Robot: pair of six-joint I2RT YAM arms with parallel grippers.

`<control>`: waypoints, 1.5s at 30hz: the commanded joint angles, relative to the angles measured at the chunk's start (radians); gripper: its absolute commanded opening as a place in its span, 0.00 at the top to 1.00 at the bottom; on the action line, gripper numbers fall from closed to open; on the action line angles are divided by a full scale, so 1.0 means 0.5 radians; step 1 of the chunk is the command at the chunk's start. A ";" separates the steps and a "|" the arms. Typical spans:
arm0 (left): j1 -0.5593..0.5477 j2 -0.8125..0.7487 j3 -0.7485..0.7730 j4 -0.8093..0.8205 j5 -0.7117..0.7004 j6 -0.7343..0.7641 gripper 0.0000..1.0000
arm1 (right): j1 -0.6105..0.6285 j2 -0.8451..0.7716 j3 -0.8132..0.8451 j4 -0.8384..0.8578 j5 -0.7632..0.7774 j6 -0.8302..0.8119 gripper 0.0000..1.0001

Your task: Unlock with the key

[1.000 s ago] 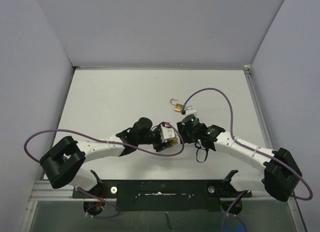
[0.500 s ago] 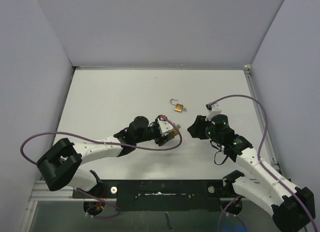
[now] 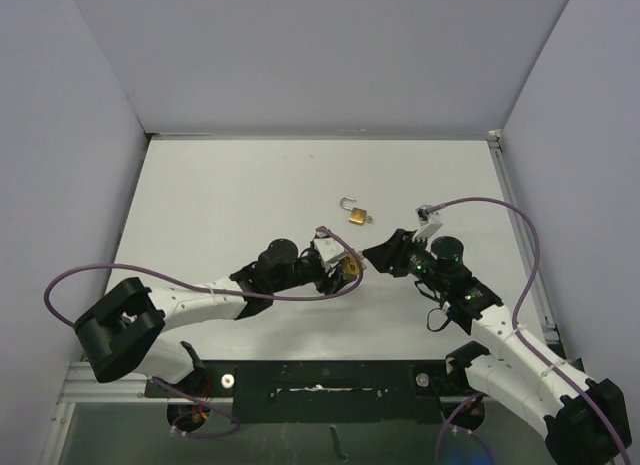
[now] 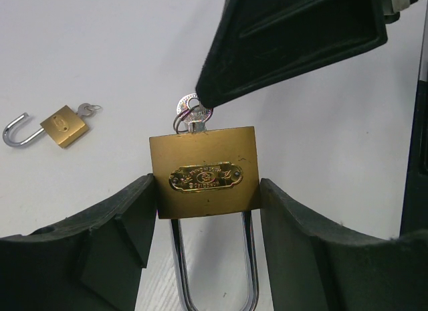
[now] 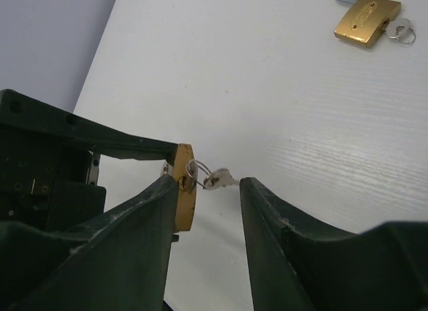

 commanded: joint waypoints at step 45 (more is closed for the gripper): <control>-0.071 -0.042 0.137 0.310 -0.017 0.088 1.00 | -0.036 0.217 -0.056 0.471 -0.310 0.171 0.76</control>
